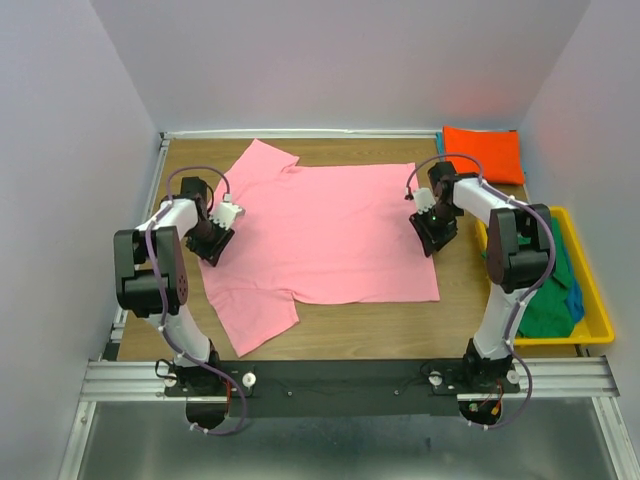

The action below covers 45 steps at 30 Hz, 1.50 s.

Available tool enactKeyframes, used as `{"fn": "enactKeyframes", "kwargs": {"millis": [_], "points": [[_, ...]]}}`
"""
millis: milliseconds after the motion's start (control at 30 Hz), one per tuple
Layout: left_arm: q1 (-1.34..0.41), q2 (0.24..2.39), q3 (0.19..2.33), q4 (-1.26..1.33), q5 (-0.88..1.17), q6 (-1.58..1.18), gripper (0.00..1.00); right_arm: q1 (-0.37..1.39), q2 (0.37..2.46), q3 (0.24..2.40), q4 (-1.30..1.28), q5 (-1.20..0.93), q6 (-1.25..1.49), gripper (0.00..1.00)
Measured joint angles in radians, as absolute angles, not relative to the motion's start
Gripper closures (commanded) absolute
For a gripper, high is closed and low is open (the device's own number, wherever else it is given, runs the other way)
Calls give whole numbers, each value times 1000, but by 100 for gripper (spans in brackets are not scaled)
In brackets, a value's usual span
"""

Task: Fold and stack the t-shirts
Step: Flatten the tshirt out, then fold the tshirt

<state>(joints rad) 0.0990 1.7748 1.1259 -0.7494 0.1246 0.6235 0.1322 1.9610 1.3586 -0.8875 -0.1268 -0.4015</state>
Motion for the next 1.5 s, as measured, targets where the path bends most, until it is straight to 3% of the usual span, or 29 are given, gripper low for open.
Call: {"fn": "enactKeyframes", "kwargs": {"millis": [233, 333, 433, 667, 767, 867, 1000, 1200, 1333, 1500], "points": [[99, 1757, 1111, -764, 127, 632, 42, 138, 1937, 1322, -873, -84, -402, 52], [99, 1757, 1172, -828, 149, 645, 34, 138, 1935, 1324, -882, -83, -402, 46], [99, 1757, 1320, -881, 197, 654, 4, 138, 1937, 1395, -932, -107, -402, 38], [99, 1759, 1774, -806, 344, 638, 3, 136, 1982, 1810, -940, -174, -387, 19], [99, 1777, 1882, -725, 378, 577, 3, 136, 2046, 1996, -923, -197, -368, 17], [99, 1852, 1985, -604, 401, 493, 3, 136, 2140, 2179, -892, -216, -348, 5], [99, 1945, 2037, -461, 402, 397, 1, 136, 2241, 2284, -804, -233, -322, 0], [99, 2209, 2351, -461, 397, 355, 2, 136, 2390, 2384, -717, -197, -364, 0], [99, 2250, 2336, -479, 406, 367, 7, 129, 2453, 2387, -699, -187, -405, 4], [99, 2250, 2237, -506, 423, 374, 10, 110, 2513, 2408, -693, -188, -398, 16]]}}
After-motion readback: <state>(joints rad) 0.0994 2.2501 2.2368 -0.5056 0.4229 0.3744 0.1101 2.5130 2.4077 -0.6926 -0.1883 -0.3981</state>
